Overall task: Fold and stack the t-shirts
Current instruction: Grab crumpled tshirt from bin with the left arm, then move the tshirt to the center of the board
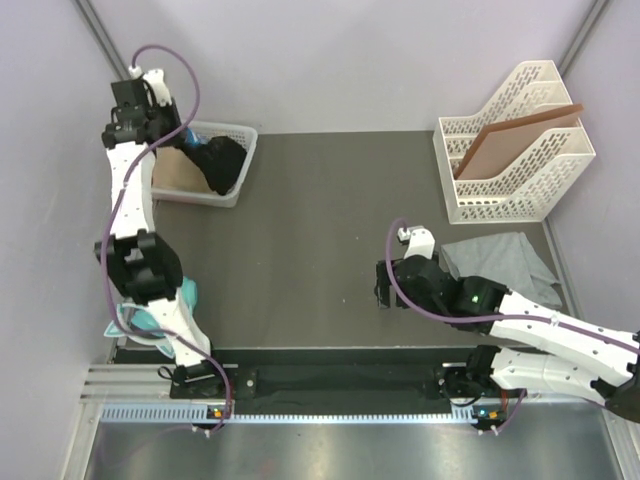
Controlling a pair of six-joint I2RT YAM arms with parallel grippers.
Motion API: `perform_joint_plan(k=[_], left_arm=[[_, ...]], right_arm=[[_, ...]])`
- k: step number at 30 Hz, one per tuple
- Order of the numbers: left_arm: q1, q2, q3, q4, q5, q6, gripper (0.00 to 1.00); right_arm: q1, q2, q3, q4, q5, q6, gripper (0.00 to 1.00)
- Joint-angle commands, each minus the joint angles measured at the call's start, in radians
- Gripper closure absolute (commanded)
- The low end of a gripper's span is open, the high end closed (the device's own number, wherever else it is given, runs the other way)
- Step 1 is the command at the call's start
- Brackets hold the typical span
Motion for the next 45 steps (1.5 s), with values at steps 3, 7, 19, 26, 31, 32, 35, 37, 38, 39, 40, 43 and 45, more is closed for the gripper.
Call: perform_joint_plan(k=[3, 7, 19, 26, 31, 32, 35, 37, 38, 39, 40, 43, 45], left_arm=[[-0.087, -0.384, 0.057, -0.120, 0.304, -0.010, 1.00], [-0.167, -0.512, 0.034, -0.242, 0.384, 0.009, 1.00], [-0.515, -0.737, -0.443, -0.343, 0.317, 0.151, 1.00], [-0.702, -0.730, -0.548, -0.269, 0.223, 0.119, 1.00], [-0.731, -0.676, -0.465, -0.243, 0.211, 0.094, 1.00], [-0.750, -0.673, -0.486, -0.243, 0.218, 0.089, 1.00], [-0.790, -0.684, -0.611, -0.206, 0.230, 0.063, 1.00], [-0.800, -0.701, -0.685, -0.177, 0.249, 0.048, 0.93], [-0.804, -0.705, -0.753, -0.148, 0.247, 0.031, 0.86], [-0.804, -0.707, -0.784, -0.137, 0.235, 0.026, 0.62], [-0.804, -0.708, -0.836, -0.123, 0.224, 0.022, 0.46], [-0.802, -0.708, -0.874, -0.091, 0.123, 0.008, 0.02], [-0.794, -0.707, -0.853, -0.094, 0.062, -0.007, 0.01]], right_arm=[[0.015, -0.027, 0.072, -0.075, 0.092, 0.003, 0.14], [0.015, -0.075, 0.127, -0.132, 0.155, 0.020, 0.16], [0.015, -0.178, 0.275, -0.318, 0.264, 0.114, 0.19], [0.015, -0.175, 0.295, -0.336, 0.275, 0.117, 0.20], [0.015, -0.153, 0.285, -0.328, 0.266, 0.121, 0.20], [0.015, -0.147, 0.282, -0.327, 0.263, 0.121, 0.20], [0.015, -0.140, 0.275, -0.328, 0.260, 0.124, 0.20], [0.015, -0.141, 0.272, -0.327, 0.257, 0.121, 0.20], [0.015, -0.138, 0.272, -0.322, 0.255, 0.117, 0.19], [0.016, -0.138, 0.273, -0.319, 0.250, 0.115, 0.19], [0.015, -0.135, 0.278, -0.318, 0.246, 0.108, 0.18], [0.015, -0.115, 0.272, -0.298, 0.192, 0.079, 0.15], [0.015, -0.086, 0.237, -0.256, 0.093, 0.048, 0.14]])
